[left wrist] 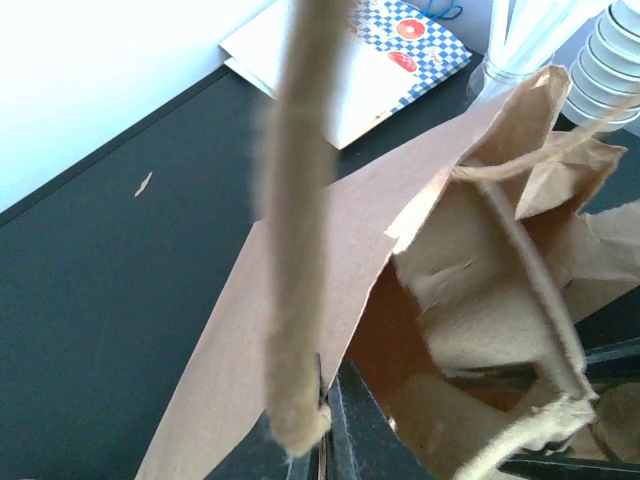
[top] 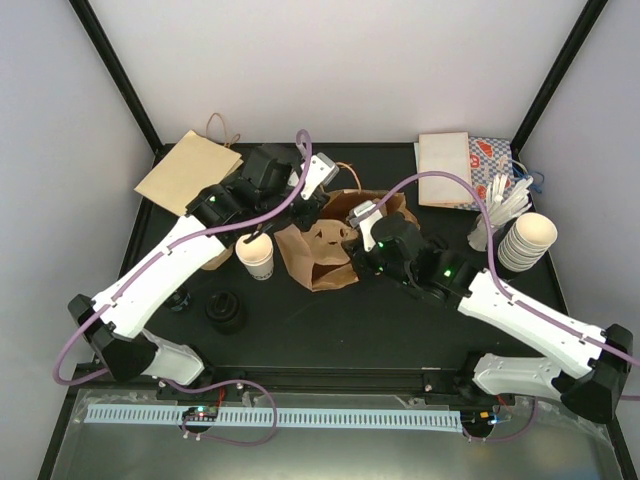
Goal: Pack the takeout coffee
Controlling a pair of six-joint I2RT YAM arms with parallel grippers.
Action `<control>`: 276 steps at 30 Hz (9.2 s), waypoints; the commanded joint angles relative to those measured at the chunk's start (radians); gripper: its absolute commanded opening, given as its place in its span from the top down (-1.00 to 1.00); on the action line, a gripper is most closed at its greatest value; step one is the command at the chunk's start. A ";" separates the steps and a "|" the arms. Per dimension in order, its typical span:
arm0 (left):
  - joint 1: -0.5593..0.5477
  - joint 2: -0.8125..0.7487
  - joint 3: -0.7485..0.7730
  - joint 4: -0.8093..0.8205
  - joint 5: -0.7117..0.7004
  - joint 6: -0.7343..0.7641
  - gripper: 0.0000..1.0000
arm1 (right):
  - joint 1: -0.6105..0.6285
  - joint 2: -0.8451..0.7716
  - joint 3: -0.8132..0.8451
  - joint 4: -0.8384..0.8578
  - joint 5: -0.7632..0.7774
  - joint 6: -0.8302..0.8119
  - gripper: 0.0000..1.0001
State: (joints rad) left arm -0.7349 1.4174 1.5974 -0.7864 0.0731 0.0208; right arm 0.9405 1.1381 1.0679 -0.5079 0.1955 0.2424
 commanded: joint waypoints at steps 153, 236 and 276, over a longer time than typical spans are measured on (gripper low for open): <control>-0.234 -0.331 -0.364 0.295 0.271 0.235 0.97 | 0.029 0.212 -0.354 0.298 0.291 0.047 0.31; -0.304 -0.424 -0.426 0.284 0.211 0.331 0.96 | 0.164 -0.015 -0.536 0.427 0.192 -0.112 -1.00; -0.253 -0.444 -0.447 0.186 0.112 0.565 0.97 | 0.244 0.105 -0.221 0.096 0.109 -0.264 -0.95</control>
State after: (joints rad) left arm -0.9916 1.0061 1.1667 -0.6033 0.1646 0.5533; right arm 1.1419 1.1942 0.8055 -0.3599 0.2523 0.0357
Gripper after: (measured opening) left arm 0.016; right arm 0.978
